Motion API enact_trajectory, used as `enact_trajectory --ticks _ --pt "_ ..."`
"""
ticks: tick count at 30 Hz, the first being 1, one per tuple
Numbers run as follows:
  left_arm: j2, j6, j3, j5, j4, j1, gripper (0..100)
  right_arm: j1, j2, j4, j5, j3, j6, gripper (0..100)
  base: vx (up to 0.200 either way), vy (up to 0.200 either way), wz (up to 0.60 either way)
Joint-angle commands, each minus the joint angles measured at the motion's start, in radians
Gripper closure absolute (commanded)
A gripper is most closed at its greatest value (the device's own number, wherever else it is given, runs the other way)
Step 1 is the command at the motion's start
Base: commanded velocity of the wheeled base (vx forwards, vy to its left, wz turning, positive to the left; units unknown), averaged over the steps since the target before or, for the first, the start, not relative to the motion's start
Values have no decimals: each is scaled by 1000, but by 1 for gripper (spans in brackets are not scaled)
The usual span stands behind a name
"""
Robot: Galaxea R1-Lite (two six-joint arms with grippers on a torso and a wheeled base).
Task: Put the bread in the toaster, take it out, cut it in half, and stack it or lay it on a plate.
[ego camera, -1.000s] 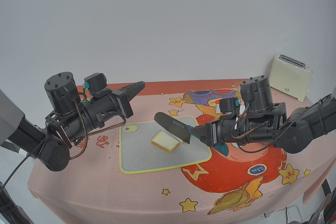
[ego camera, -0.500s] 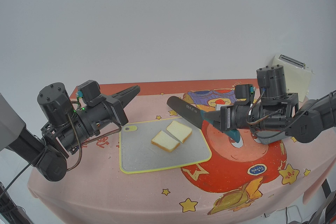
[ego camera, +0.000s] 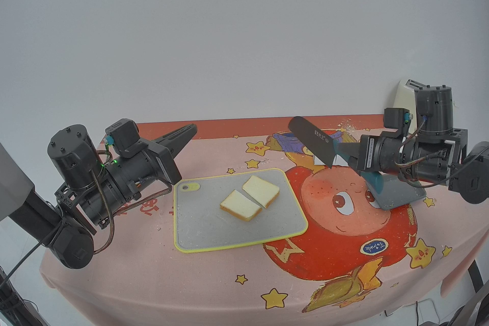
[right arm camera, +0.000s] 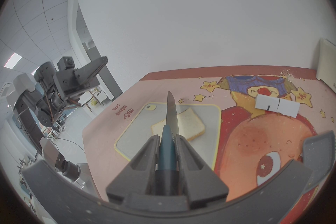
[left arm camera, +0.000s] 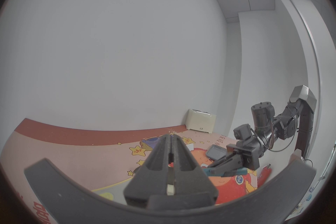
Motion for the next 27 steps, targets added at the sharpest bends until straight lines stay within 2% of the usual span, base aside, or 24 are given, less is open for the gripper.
enact_trajectory --ticks 1,3,6,8,9,12,21,27 --pt "-2 0 0 -1 0 0 100 2 -43 -1 -47 34 32 100 0 0 0" --pt "-2 -2 0 -3 0 0 100 -1 -56 -1 -62 55 57 100 0 0 0" --pt "-1 -2 2 -3 0 0 100 -1 -56 -1 -76 65 67 100 0 0 0" --pt "2 -2 5 -3 0 -2 100 -4 -53 -1 -125 69 92 100 0 0 0" --pt "5 -2 5 -3 0 0 100 -9 -52 -1 -134 69 103 100 0 0 0" --pt "7 -2 6 -3 0 -2 100 -18 -46 -1 -145 75 138 100 0 0 0" --pt "8 -2 8 -3 -1 -2 100 -30 14 -4 -188 83 155 100 0 0 0" --pt "7 -2 11 -4 -1 -2 100 -30 19 -3 -188 86 162 100 0 0 0"
